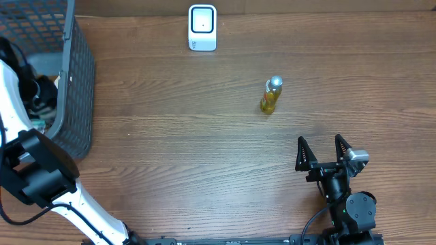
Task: Scan the item barcode
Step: 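Grasp the green-capped jar in the basket with the left gripper, then carry the green-capped jar toward the scanner with the left gripper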
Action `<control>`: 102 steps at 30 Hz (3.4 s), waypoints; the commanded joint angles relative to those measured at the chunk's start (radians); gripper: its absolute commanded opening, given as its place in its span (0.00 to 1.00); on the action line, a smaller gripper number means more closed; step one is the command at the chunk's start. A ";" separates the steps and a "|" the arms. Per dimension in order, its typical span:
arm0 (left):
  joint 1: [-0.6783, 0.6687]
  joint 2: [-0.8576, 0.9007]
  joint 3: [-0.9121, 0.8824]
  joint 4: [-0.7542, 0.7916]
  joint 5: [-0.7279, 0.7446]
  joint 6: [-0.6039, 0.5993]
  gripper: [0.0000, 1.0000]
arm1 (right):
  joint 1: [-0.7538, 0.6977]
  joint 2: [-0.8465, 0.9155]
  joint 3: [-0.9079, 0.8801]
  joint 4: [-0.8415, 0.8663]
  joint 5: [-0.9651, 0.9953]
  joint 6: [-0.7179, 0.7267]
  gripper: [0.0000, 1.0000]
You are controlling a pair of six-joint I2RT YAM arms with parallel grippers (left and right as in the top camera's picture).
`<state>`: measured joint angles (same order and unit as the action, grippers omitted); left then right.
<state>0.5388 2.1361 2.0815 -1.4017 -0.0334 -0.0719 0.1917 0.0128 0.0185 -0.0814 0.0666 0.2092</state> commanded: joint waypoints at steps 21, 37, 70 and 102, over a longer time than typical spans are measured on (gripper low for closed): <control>-0.010 -0.097 0.768 -0.288 0.657 -0.157 0.14 | 0.005 -0.010 -0.011 0.004 -0.002 -0.005 1.00; -0.434 -0.192 0.766 -0.288 0.652 -0.122 0.04 | 0.005 -0.010 -0.011 0.004 -0.002 -0.005 1.00; -1.115 -0.181 0.154 -0.239 -0.056 -0.576 0.04 | 0.005 -0.010 -0.011 0.004 -0.002 -0.005 1.00; -1.231 -0.179 -0.461 0.304 -0.018 -0.957 0.12 | 0.005 -0.010 -0.011 0.004 -0.002 -0.005 1.00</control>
<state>-0.6750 1.9709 1.6482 -1.1152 -0.0559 -1.0004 0.1913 0.0128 0.0185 -0.0814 0.0666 0.2089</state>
